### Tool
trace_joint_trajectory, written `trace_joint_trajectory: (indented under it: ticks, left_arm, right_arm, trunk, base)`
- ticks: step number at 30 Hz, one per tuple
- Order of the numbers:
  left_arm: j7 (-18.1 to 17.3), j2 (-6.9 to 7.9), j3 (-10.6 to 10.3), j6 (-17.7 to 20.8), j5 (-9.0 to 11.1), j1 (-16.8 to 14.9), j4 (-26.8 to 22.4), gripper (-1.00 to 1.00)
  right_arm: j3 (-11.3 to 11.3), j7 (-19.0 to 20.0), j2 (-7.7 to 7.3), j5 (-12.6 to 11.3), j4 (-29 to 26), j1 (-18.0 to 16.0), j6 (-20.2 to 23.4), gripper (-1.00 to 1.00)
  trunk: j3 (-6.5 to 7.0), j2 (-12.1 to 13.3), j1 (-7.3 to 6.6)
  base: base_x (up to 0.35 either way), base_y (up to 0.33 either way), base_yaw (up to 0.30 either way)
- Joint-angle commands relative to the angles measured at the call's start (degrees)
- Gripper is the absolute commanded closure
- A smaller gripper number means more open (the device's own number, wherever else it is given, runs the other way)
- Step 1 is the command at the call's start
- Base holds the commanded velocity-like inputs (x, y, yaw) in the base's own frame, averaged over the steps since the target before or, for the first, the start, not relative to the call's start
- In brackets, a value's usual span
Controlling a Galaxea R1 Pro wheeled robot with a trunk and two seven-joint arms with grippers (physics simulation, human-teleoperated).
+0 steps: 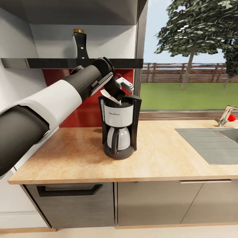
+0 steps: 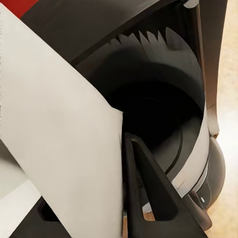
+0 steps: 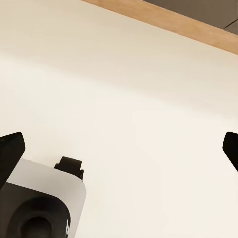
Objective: Set up a coffee station on the kitchen countertop: keep the coffee maker on the countertop, move the bottle of coffee from the kitchen shelf to the counter next to the coffee maker, place a paper coffee filter on top of the coffee maker, put the saucer next to the coffee maker with the coffee cup on the saucer, and place the electric kettle next to the coffee maker.
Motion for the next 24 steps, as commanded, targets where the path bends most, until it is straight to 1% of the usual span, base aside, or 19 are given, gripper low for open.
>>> trace_joint_trajectory:
  ticks: [1,9,13,24]
  left_arm:
    - [0.0,0.00,-0.3,0.2,0.4,-0.1,0.0,1.00]
    - [0.0,0.00,-0.3,0.2,0.4,-0.1,0.0,1.00]
    - [0.0,0.00,-0.3,0.2,0.4,-0.1,0.1,1.00]
    - [0.1,0.00,-0.3,0.2,0.4,-0.1,0.1,1.00]
  right_arm:
    - [0.1,0.0,-0.02,0.2,0.0,0.0,-0.2,-1.00]
    - [0.1,0.0,-0.02,0.2,0.0,0.0,-0.2,-1.00]
    - [0.1,0.0,-0.02,0.2,0.0,0.0,-0.2,-1.00]
    - [0.1,0.0,-0.02,0.2,0.0,0.0,-0.2,-1.00]
  trunk:
    - [-0.07,0.0,0.00]
    - [-0.07,0.0,0.00]
    - [-0.79,-1.6,0.88]
    - [-0.79,-1.6,0.88]
  base:
    - [0.000,0.000,0.000]
    - [0.000,0.000,0.000]
    - [0.000,0.000,0.000]
    - [0.000,0.000,0.000]
